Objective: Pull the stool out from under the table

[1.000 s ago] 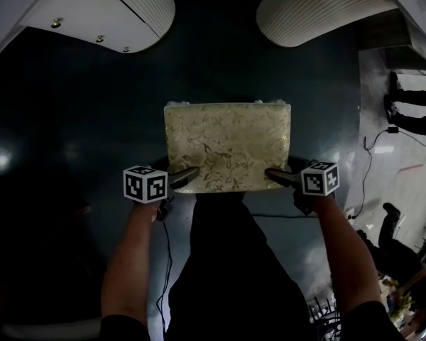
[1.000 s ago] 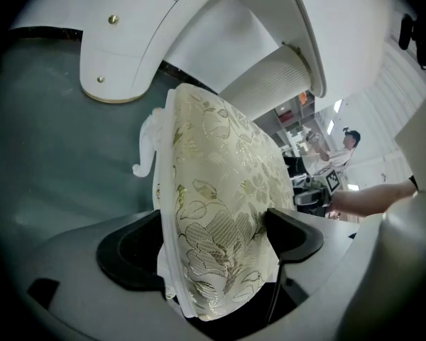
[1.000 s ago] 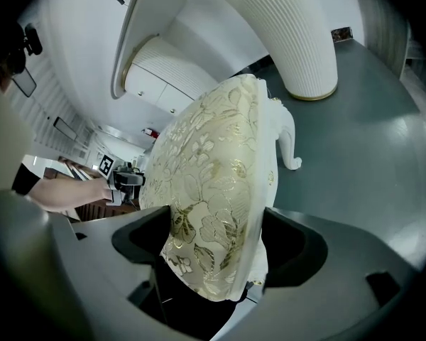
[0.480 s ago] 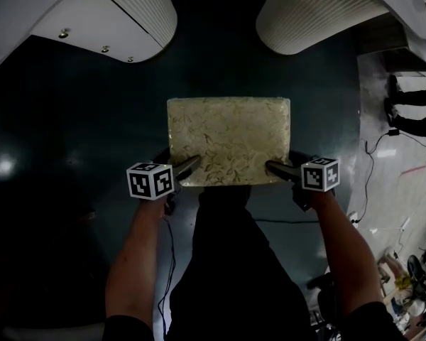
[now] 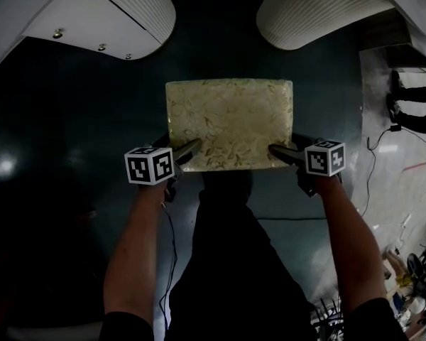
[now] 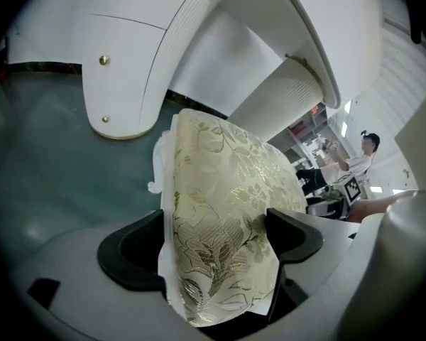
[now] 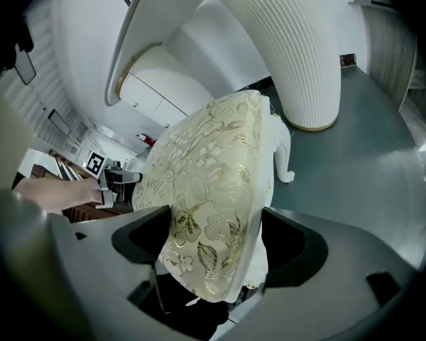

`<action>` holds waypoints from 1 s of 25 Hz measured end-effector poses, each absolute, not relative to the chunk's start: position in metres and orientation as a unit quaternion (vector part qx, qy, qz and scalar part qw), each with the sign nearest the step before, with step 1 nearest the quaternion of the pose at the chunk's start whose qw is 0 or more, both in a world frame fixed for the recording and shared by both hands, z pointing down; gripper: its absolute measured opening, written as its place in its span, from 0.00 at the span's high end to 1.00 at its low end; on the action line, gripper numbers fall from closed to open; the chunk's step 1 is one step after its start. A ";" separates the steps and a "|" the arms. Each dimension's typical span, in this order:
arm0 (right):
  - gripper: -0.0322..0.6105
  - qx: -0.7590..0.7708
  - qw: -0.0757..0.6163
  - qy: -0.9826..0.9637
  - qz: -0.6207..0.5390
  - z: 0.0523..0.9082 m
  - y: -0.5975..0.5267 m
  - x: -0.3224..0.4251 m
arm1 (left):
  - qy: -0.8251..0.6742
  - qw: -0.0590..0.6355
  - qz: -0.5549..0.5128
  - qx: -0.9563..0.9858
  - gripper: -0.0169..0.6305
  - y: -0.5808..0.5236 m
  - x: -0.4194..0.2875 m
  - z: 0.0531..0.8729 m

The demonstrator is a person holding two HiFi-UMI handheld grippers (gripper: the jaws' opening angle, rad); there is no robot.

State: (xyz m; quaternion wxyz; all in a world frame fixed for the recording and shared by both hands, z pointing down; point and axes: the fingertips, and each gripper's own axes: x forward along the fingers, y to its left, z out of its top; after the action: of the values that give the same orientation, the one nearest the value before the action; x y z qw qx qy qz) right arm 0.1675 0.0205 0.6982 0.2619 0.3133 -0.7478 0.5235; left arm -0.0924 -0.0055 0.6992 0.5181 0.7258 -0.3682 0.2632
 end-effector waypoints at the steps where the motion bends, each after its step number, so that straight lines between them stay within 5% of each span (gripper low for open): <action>1: 0.42 0.314 0.260 -0.749 0.523 0.697 0.021 0.168 | -0.371 0.517 0.263 0.726 0.29 -0.005 -0.093 0.699; 9: 0.42 0.335 0.293 -0.711 0.545 0.673 0.065 0.202 | -0.438 0.472 0.285 0.710 0.29 0.019 -0.126 0.667; 25: 0.42 0.229 0.209 -0.826 0.470 0.390 0.117 0.113 | -0.443 0.406 0.178 0.779 0.29 0.100 -0.084 0.394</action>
State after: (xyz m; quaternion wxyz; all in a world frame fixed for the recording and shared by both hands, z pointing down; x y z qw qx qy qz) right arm 0.1135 0.1171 0.3902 0.2090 0.2294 -0.8261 0.4703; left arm -0.0840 0.1003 0.3936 0.4062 0.7793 -0.4426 0.1783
